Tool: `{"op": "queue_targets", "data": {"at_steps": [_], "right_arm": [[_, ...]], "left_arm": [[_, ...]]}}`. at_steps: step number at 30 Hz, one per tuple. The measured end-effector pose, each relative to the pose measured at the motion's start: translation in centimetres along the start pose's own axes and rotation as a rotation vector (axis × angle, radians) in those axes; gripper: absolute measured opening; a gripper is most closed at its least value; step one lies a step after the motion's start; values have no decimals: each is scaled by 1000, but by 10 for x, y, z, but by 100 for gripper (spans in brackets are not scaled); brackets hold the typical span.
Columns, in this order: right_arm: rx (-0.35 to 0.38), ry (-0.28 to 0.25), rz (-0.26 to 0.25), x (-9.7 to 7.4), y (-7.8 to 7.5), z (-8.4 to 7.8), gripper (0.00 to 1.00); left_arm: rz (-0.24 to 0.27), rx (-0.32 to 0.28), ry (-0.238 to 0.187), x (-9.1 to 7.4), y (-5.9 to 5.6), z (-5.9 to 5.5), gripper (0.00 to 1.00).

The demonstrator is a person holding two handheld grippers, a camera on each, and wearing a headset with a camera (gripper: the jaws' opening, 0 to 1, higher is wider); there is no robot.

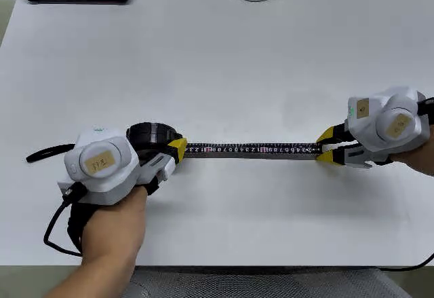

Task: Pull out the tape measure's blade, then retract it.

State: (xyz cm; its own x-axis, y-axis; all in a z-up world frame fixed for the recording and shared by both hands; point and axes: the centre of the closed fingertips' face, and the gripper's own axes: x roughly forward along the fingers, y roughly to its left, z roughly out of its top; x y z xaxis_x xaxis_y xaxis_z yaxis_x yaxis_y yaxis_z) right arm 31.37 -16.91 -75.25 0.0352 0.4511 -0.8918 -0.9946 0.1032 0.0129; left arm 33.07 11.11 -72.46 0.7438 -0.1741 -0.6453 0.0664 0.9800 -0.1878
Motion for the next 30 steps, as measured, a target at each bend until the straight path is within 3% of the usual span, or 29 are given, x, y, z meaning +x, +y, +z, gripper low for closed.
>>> {"op": "queue_targets", "data": {"at_steps": [10,17,26,30], "right_arm": [[-3,2,5,0,0,0,10],[-16,-16,20,4,2,13,10],[-12,-17,25,5,3,14,10],[-3,-47,41,6,6,24,10]], "left_arm": [[-5,-3,8,-1,2,-2,56],[-14,-8,12,-2,0,-2,56],[-22,-12,13,-3,-1,-1,56],[-26,-10,13,-3,-2,-2,56]]}}
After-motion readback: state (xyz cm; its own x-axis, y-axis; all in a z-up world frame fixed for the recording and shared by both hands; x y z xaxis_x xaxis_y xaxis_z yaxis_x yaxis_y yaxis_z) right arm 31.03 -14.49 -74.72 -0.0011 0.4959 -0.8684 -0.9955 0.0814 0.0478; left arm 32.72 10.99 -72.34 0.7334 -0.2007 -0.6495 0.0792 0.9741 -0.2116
